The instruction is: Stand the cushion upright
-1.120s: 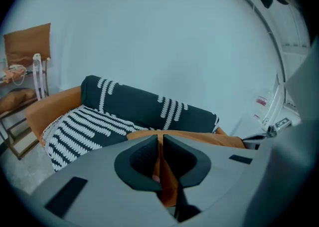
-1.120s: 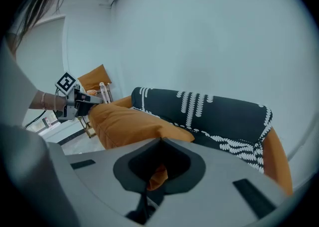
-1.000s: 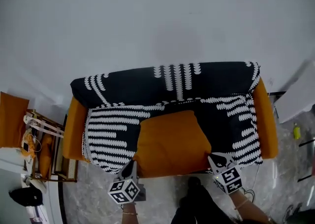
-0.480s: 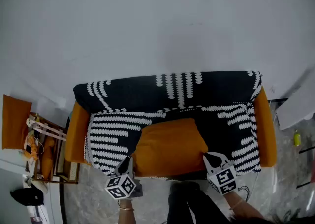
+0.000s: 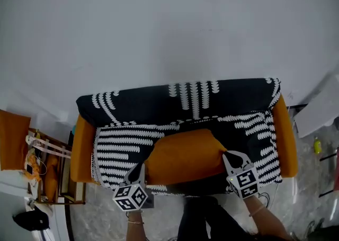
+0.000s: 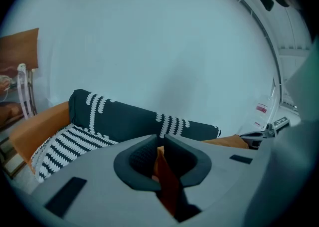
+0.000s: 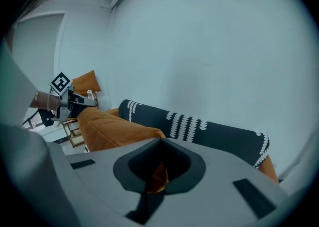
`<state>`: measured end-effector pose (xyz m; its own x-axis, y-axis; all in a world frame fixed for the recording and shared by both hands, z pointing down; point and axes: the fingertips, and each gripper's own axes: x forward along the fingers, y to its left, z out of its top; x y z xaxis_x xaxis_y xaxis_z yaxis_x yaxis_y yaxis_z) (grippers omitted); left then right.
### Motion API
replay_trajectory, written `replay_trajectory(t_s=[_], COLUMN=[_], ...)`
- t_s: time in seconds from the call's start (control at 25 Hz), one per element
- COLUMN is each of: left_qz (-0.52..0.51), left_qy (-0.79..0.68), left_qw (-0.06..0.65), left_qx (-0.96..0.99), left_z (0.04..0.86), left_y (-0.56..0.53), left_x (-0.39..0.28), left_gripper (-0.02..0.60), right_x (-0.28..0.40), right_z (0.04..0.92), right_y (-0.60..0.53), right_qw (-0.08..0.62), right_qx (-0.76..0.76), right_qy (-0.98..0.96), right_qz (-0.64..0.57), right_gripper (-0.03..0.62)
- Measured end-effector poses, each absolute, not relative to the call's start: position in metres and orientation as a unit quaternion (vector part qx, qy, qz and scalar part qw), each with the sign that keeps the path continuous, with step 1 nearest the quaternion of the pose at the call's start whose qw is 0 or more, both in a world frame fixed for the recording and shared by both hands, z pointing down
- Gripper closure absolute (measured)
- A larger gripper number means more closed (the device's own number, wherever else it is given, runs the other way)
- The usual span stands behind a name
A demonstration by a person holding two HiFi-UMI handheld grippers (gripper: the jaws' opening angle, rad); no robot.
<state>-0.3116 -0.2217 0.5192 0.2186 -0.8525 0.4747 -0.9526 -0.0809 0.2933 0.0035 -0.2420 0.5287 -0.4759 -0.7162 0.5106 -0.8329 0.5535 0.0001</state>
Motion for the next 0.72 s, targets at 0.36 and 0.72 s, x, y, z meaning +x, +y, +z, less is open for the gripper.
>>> replay_trajectory(t_s=[0.36, 0.72], left_qz=[0.095, 0.095], left_qy=[-0.568, -0.551], left_qw=[0.259, 0.249], left_qx=[0.775, 0.791], left_z=[0.492, 0.481], left_y=[-0.276, -0.322], left_x=[-0.312, -0.312], left_gripper=[0.561, 0.560], right_x=[0.000, -0.003], right_z=[0.513, 0.505], right_y=[-0.301, -0.350], right_qw=[0.238, 0.248], right_qx=[0.504, 0.505], right_qy=[-0.823, -0.821], right_qz=[0.107, 0.099], right_gripper=[0.580, 0.580])
